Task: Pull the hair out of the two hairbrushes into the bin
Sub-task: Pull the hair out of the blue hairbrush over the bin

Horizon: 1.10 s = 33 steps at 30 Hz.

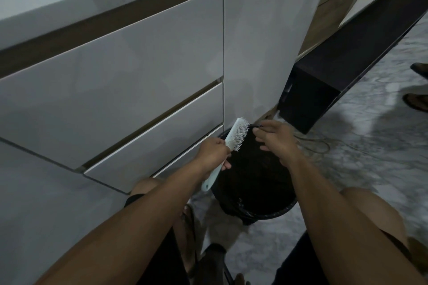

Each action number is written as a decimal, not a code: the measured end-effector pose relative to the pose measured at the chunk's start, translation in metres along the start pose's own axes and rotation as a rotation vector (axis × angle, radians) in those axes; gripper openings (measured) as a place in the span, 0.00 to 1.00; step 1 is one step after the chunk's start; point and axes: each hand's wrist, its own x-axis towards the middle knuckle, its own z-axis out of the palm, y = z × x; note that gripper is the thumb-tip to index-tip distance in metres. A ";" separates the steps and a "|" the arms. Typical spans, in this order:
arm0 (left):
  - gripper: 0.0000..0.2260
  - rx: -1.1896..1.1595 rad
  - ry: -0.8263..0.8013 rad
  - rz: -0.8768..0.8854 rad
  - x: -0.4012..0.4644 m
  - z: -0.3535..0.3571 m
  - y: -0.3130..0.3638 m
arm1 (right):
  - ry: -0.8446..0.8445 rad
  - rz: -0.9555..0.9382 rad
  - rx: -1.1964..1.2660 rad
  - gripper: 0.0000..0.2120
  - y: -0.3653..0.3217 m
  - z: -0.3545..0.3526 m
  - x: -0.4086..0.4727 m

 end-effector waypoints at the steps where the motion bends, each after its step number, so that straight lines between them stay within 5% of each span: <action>1: 0.07 -0.013 -0.008 0.002 -0.001 0.001 0.001 | -0.065 -0.007 -0.019 0.27 -0.002 0.002 -0.004; 4: 0.06 -0.051 -0.043 0.015 -0.005 0.007 0.004 | -0.187 -0.024 0.002 0.37 -0.006 0.009 -0.017; 7: 0.07 -0.045 -0.080 0.035 -0.009 0.010 0.005 | -0.137 -0.034 0.099 0.39 -0.006 0.011 -0.022; 12: 0.09 -0.050 -0.095 0.068 -0.016 0.010 0.007 | -0.060 -0.068 0.126 0.31 -0.006 0.007 -0.027; 18: 0.09 -0.001 -0.085 0.087 -0.024 0.010 0.004 | 0.194 -0.136 0.069 0.10 -0.007 0.001 -0.040; 23: 0.08 0.087 -0.104 0.146 -0.035 0.016 0.001 | 0.062 -0.217 -0.201 0.33 -0.009 0.003 -0.052; 27: 0.09 0.135 -0.100 0.192 -0.040 0.019 -0.005 | 0.161 -0.159 -0.079 0.05 -0.017 0.000 -0.061; 33: 0.09 0.161 -0.061 0.196 -0.045 0.013 -0.009 | 0.373 -0.093 0.003 0.09 -0.022 -0.007 -0.059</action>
